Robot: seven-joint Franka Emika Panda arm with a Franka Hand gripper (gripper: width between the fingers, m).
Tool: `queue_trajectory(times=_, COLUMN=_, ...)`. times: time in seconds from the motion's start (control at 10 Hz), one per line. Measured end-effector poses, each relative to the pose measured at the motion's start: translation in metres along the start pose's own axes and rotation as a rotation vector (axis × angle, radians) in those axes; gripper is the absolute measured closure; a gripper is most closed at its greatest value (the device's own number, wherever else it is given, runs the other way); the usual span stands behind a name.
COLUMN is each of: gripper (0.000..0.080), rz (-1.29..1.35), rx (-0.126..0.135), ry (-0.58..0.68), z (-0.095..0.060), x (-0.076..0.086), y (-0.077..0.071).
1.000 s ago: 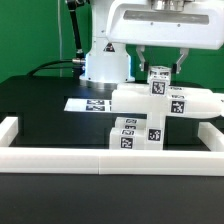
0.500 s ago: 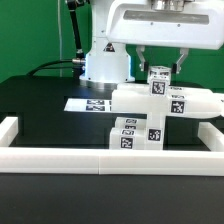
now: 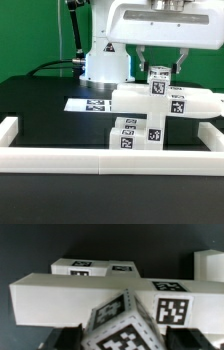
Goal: Assemble chair
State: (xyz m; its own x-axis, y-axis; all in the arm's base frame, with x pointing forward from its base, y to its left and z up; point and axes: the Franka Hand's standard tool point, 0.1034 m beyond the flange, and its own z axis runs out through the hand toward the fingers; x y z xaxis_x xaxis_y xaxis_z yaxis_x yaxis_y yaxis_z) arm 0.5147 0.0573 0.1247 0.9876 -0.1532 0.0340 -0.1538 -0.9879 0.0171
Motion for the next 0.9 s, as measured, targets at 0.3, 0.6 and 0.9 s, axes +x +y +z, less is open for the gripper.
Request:
queue_trajectory(times=0.3, gripper=0.0402, rz=0.062, rx=0.001, ry=0.000, z=0.0000, x=0.0000, y=-0.0001)
queue_trajectory(times=0.6, gripper=0.0402, rz=0.246, rx=0.002, ry=-0.001, z=0.0000, x=-0.0002, y=-0.0008)
queue_trajectory(times=0.9, gripper=0.0402, rz=0.421, rx=0.006, ry=-0.002, z=-0.0001, x=-0.0004, y=-0.0023)
